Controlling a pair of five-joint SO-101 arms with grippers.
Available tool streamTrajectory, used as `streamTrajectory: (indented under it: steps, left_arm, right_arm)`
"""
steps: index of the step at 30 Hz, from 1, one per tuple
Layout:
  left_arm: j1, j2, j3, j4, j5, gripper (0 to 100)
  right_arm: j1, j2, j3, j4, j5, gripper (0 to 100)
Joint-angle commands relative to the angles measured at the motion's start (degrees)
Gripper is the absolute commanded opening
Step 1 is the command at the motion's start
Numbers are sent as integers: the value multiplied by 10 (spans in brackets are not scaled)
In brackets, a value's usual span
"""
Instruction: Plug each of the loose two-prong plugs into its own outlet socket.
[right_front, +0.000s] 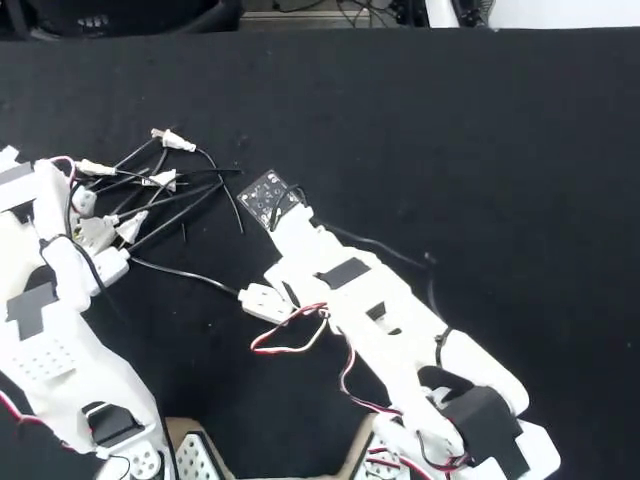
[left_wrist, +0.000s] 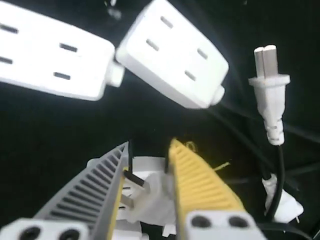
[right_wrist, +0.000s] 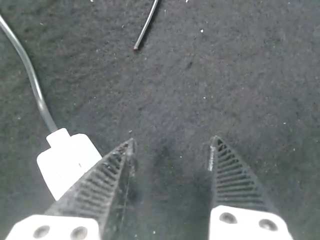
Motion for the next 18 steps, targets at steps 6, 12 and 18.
streamTrajectory:
  steps: [6,12,18]
  left_arm:
    - [0,-18,-30,5,-66,102]
    - [-10,-18,-102,80,-105,102]
    - [6,-12,-223,226,-175,101]
  right_arm:
    - [9,-2,-29,-13,-3,215]
    - [9,-2,-29,-13,-3,215]
    - [9,-2,-29,-13,-3,215]
